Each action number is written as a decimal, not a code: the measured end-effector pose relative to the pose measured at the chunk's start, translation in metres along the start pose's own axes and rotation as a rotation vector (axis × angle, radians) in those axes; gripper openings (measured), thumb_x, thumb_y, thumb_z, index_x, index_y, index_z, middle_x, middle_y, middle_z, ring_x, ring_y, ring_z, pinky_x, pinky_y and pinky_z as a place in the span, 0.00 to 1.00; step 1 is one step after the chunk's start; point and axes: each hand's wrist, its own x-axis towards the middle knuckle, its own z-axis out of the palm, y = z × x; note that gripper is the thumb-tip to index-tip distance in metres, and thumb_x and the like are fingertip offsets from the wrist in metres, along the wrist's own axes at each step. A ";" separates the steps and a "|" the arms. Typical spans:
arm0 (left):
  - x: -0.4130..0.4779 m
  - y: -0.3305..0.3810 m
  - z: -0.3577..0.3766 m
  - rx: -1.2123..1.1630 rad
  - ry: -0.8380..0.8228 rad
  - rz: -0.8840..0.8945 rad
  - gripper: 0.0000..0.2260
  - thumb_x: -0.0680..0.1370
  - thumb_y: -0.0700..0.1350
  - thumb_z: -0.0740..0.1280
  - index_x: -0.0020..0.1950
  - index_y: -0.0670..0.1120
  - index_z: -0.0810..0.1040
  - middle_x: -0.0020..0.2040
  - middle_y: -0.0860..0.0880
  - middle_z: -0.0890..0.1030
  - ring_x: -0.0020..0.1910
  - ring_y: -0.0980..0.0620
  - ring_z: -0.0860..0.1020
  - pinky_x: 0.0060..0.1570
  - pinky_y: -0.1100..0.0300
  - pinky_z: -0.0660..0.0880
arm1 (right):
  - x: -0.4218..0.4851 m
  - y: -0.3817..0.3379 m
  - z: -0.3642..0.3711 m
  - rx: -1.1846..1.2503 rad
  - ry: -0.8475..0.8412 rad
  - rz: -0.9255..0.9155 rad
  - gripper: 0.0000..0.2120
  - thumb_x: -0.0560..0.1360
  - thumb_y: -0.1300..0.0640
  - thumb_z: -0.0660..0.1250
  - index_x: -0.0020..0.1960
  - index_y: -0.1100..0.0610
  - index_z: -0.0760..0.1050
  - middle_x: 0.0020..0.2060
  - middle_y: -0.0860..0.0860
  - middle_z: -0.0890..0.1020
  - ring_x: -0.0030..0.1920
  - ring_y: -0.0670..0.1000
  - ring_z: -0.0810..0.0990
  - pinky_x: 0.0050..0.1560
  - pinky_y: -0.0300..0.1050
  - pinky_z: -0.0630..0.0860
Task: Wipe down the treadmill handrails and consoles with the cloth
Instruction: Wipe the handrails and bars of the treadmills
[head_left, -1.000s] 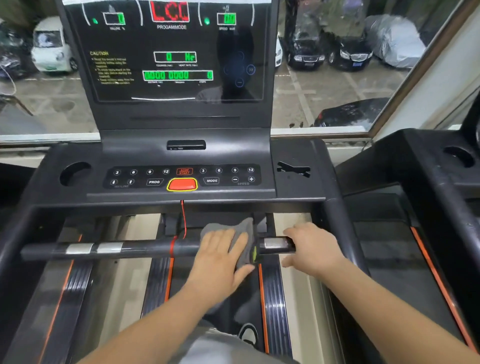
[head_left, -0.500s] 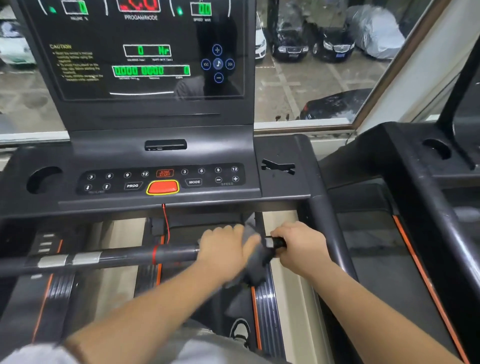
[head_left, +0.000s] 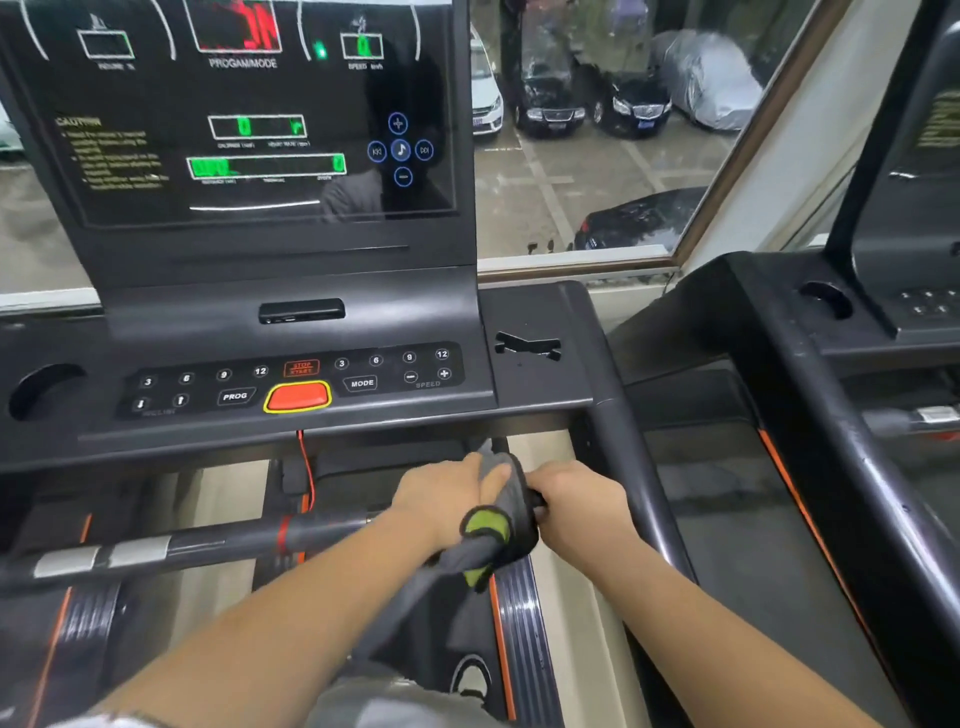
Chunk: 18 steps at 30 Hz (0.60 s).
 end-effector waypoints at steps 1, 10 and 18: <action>-0.019 0.004 0.012 0.091 0.088 -0.015 0.24 0.84 0.64 0.50 0.66 0.48 0.71 0.54 0.44 0.81 0.53 0.39 0.80 0.51 0.47 0.74 | -0.003 0.001 -0.003 0.019 -0.005 0.001 0.09 0.77 0.57 0.63 0.55 0.49 0.77 0.54 0.45 0.80 0.61 0.51 0.76 0.47 0.45 0.77; -0.015 0.020 0.007 0.188 0.096 0.073 0.24 0.84 0.63 0.48 0.68 0.49 0.69 0.58 0.45 0.80 0.56 0.40 0.79 0.52 0.47 0.73 | -0.015 0.069 -0.039 0.240 0.017 0.568 0.32 0.75 0.35 0.69 0.68 0.55 0.69 0.63 0.54 0.77 0.64 0.58 0.77 0.59 0.55 0.78; -0.008 0.070 0.031 0.227 0.066 -0.052 0.25 0.83 0.62 0.55 0.72 0.47 0.68 0.58 0.44 0.78 0.54 0.40 0.76 0.53 0.45 0.71 | -0.008 0.077 -0.037 0.330 0.006 0.591 0.29 0.71 0.35 0.72 0.61 0.54 0.73 0.55 0.51 0.81 0.55 0.57 0.82 0.54 0.53 0.80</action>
